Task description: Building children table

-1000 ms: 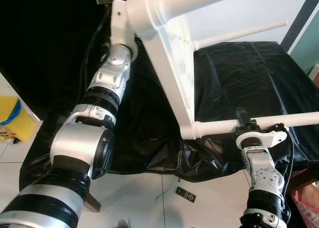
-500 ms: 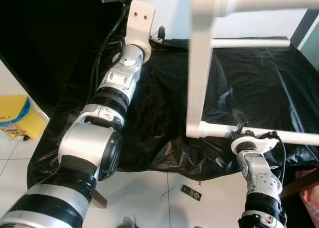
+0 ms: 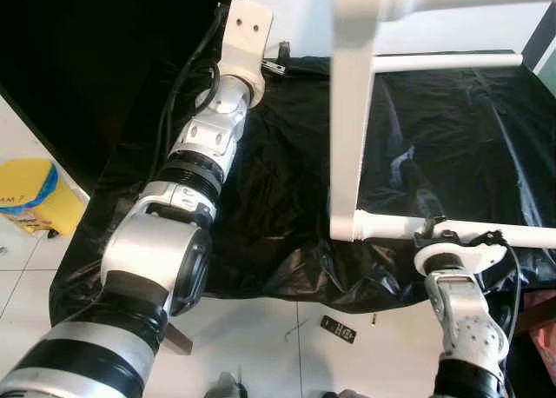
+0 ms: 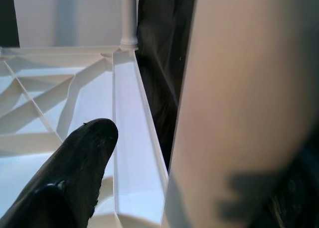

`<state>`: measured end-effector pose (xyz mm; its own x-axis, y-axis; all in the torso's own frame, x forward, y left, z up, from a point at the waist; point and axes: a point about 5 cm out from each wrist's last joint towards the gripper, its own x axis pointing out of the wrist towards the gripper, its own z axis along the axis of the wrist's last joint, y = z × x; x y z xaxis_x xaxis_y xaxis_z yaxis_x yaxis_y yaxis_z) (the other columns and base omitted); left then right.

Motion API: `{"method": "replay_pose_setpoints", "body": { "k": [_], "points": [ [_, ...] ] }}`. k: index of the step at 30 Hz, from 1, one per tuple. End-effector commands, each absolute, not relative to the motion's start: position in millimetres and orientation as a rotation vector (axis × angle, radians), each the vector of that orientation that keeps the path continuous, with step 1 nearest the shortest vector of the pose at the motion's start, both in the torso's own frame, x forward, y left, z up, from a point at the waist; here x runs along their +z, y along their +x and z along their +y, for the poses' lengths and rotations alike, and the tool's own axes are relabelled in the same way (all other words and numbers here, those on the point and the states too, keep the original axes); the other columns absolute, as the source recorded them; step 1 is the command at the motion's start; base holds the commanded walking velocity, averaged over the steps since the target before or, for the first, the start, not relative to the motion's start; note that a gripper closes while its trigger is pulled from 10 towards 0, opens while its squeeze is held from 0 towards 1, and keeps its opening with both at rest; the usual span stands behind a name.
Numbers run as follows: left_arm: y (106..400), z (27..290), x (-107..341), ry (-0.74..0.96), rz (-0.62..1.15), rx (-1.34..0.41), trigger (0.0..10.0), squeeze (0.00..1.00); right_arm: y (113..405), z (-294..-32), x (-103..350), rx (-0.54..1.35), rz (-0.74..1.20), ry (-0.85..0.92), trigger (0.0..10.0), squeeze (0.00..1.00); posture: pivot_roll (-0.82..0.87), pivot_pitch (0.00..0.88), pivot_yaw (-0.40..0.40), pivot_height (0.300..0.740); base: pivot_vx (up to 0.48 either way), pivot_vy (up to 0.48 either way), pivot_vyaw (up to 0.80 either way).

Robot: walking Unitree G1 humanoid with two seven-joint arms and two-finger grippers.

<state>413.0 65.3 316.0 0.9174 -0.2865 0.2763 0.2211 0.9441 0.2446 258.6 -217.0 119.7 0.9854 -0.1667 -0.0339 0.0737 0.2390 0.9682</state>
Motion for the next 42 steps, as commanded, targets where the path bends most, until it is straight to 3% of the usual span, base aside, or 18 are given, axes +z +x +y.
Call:
{"method": "replay_pose_setpoints", "body": {
  "k": [1,19,24,28,32,38,42],
  "points": [
    [413.3,67.0,312.4,0.221,-0.305,-0.268,10.0,0.0,224.6,-184.7,76.6,-0.3,0.038,1.491,10.0,0.0,0.02,0.107,0.063,0.74,0.0,0.0,0.0],
    [411.6,62.7,316.8,0.24,-0.322,-0.303,10.0,0.0,170.9,-196.6,64.9,-0.438,0.166,1.347,10.0,0.0,0.01,0.116,0.092,0.74,0.0,0.0,0.0],
    [411.2,60.8,316.9,0.24,-0.325,-0.313,10.0,0.0,160.5,-203.9,61.0,-0.45,0.163,1.253,10.0,0.0,0.0,0.12,0.106,0.74,0.0,0.0,0.0],
    [410.5,58.4,316.5,0.248,-0.328,-0.332,10.0,0.0,149.5,-221.6,47.9,-0.609,0.168,1.017,10.0,0.0,0.0,0.125,0.128,0.74,0.0,0.0,0.0],
    [410.0,56.6,316.6,0.252,-0.332,-0.344,10.0,0.0,146.7,-228.5,38.7,-0.708,0.183,0.931,10.0,0.0,0.01,0.126,0.139,0.74,0.0,0.0,0.0],
    [409.5,55.2,317.5,0.257,-0.337,-0.355,10.0,0.0,139.4,-219.0,36.0,-0.66,0.2,0.911,10.0,0.0,0.01,0.128,0.148,0.74,0.0,0.0,0.0],
    [409.7,55.7,320.0,0.261,-0.344,-0.361,10.0,0.0,111.9,-240.3,30.9,-0.773,0.164,0.791,10.0,0.0,0.0,0.132,0.161,0.74,0.0,0.0,0.0]
  ]
}}
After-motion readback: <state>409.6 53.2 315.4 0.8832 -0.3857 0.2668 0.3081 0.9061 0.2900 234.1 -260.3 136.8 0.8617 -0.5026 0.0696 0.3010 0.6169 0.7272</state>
